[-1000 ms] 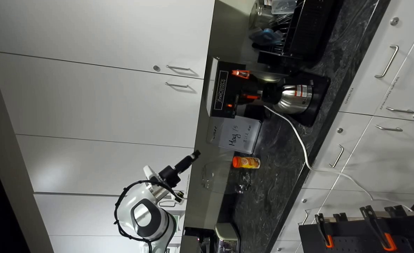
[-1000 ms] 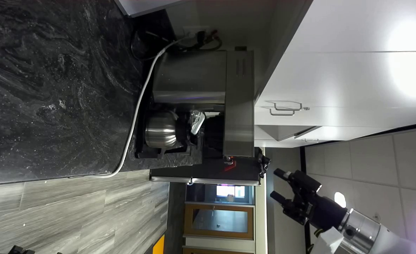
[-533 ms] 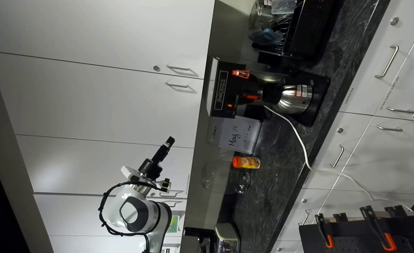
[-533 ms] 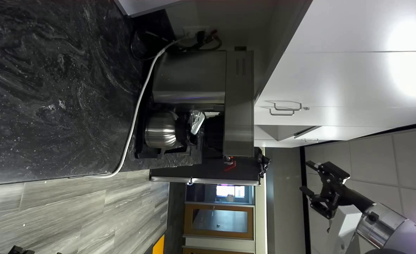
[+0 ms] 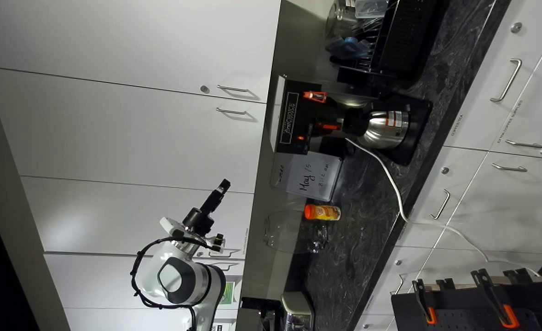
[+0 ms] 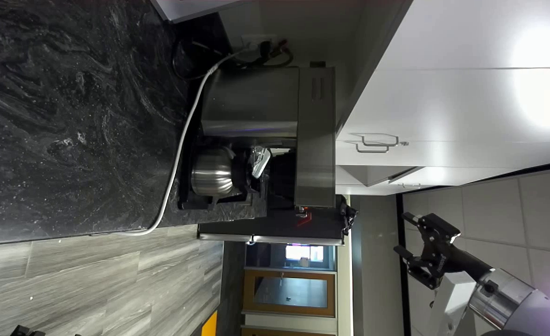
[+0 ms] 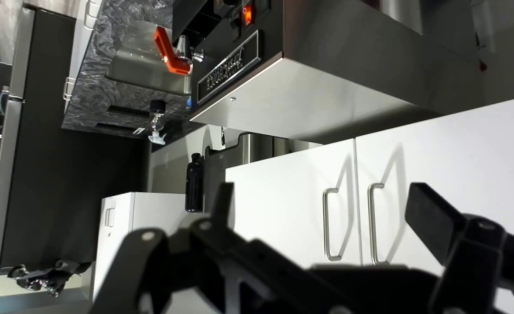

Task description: Open the first top kitchen cabinet on the right

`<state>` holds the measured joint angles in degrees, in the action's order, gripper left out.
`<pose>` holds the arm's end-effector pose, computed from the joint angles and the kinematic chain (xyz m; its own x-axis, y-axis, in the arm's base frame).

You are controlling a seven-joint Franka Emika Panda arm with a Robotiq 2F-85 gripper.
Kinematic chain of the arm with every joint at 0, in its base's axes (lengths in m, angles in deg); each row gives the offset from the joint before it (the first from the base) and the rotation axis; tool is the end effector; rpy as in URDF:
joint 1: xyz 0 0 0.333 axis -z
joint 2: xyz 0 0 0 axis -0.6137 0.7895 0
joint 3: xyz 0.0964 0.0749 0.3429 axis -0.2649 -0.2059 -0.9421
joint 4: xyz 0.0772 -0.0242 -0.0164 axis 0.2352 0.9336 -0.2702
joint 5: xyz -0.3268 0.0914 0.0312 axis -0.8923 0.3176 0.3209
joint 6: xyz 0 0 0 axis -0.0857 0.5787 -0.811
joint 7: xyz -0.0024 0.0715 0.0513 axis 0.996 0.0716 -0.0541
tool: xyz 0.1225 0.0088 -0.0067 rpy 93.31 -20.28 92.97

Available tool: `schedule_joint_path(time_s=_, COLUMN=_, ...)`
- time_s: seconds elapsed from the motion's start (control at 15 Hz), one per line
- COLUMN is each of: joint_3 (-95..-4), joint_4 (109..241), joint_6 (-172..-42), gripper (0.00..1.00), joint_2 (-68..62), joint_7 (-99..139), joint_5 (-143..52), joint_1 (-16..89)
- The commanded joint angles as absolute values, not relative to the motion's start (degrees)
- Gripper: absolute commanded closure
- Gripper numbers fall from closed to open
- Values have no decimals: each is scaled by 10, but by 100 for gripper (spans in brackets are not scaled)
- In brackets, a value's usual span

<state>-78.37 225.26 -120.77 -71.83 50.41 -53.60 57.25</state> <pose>0.2699 0.1059 0.6768 0.4596 -0.1762 0.8705 -0.3755 -0.9268 0.0106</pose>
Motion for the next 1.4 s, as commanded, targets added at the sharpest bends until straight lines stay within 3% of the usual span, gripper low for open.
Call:
schedule_joint_path(time_s=0.0, joint_3=-800, joint_4=2229, joint_6=-1253, gripper=0, joint_2=-687, joint_7=511, joint_5=-558, joint_1=606)
schedule_joint_path(time_s=0.67, joint_3=-931, joint_4=2112, joint_6=-1405, gripper=0, joint_2=-554, joint_7=514, joint_5=-624, joint_1=825)
schedule_joint_path(time_s=1.33, joint_3=-1142, joint_4=1962, joint_6=-1421, gripper=0, joint_2=-487, joint_7=489, joint_5=-609, joint_1=1082)
